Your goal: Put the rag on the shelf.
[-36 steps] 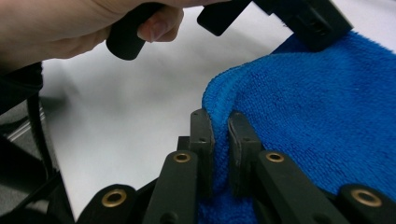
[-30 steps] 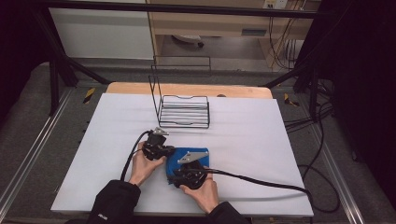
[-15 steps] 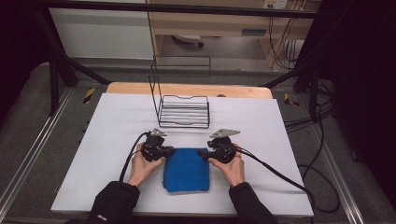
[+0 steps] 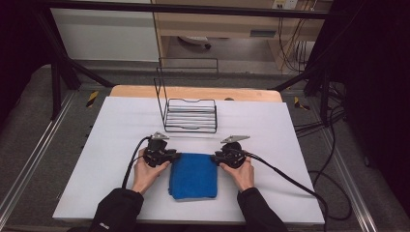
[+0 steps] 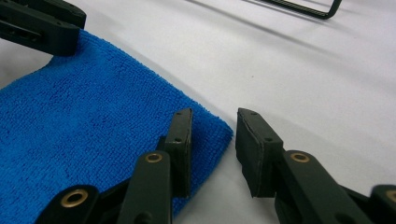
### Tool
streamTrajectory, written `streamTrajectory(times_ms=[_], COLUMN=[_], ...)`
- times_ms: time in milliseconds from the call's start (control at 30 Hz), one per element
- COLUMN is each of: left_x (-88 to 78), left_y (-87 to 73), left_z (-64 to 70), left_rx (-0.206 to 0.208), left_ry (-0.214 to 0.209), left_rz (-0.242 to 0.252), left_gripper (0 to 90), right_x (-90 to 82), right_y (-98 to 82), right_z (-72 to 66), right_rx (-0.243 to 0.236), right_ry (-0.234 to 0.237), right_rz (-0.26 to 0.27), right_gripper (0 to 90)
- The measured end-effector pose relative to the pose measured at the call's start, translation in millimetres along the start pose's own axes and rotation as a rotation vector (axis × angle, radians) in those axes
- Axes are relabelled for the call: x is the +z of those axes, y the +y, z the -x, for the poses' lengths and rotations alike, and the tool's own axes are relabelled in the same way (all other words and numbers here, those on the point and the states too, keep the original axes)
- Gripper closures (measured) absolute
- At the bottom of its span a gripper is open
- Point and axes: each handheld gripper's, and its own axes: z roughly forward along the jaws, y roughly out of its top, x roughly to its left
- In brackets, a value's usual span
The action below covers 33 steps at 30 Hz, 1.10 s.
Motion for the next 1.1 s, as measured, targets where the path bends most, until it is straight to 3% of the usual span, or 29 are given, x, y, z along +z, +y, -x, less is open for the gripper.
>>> streamTrajectory(times_ms=[133,200,367,467,500,733,833,1100], left_x=[4.2,6.0,9.1,9.8,10.2,9.5,6.7,-11.8], left_y=[-3.3,-4.4,-4.9,-5.1,-5.3,-5.5,-5.2,-3.0], left_z=[-1.4,-4.6,-2.0,-1.0,-0.7,0.0,0.2,7.0], left_rx=[-0.019,-0.041,-0.028,-0.035,-0.036,-0.029,-0.022,0.014], left_ry=[0.042,0.033,0.054,0.039,0.025,0.014,0.009,-0.012], left_rz=[-0.01,-0.011,0.005,-0.001,-0.007,-0.008,0.004,0.1], left_gripper=[64.0,64.3,70.5,74.7,80.6,84.5,85.1,85.3], right_x=[-0.1,-0.1,-0.4,-0.3,-0.3,-1.1,-4.2,-26.5], right_y=[-1.0,-1.0,-1.1,-1.2,-1.2,-0.4,0.1,5.2], right_z=[-1.2,-1.1,-2.3,-2.4,-2.5,-1.6,-2.1,-7.5], right_rx=[-0.014,-0.018,0.007,0.019,0.027,0.034,0.024,-0.002], right_ry=[-0.002,-0.002,0.023,0.032,0.038,0.045,0.046,0.061], right_rz=[-0.001,-0.001,-0.015,-0.019,-0.02,-0.012,0.008,0.098], right_gripper=[68.4,69.1,78.7,81.7,83.8,86.5,86.8,86.8])
